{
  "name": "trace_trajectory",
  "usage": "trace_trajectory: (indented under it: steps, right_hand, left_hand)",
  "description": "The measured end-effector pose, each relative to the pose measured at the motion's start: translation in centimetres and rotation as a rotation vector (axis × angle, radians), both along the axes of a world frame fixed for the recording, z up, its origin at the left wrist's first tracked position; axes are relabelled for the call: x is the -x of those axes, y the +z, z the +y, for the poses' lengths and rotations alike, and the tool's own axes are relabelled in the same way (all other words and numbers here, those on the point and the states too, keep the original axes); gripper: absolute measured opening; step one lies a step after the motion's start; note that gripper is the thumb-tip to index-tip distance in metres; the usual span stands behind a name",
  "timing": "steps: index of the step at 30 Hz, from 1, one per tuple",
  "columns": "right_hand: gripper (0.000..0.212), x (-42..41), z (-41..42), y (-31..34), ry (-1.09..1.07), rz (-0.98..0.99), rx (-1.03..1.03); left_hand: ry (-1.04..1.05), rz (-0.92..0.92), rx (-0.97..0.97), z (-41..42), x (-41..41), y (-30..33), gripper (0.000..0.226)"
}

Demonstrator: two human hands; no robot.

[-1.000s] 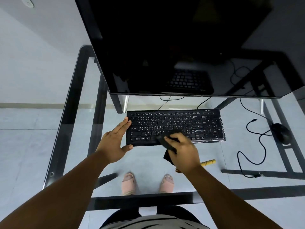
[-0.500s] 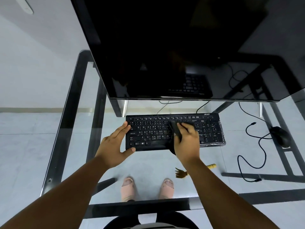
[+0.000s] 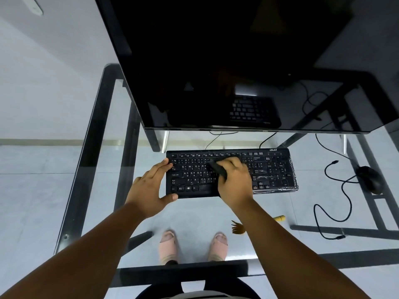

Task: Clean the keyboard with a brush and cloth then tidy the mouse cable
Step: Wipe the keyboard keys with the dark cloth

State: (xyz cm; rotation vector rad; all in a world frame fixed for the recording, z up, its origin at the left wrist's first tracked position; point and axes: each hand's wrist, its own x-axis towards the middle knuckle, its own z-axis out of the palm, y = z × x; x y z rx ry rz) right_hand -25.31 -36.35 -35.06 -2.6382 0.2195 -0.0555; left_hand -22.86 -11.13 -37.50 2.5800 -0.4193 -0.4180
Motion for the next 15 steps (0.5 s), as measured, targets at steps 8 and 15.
trace_trajectory:
  steps: [8,15]
  right_hand:
    - [0.044,0.4,-2.3,1.8,-0.322,0.118,-0.665]
    - [0.021,0.9,-2.8,2.9,-0.433,0.119,-0.976]
  left_hand:
    - [-0.005,0.012,-0.002,0.1,0.1,-0.1,0.091]
    - [0.000,0.010,0.011,0.1,0.2,-0.1,0.090]
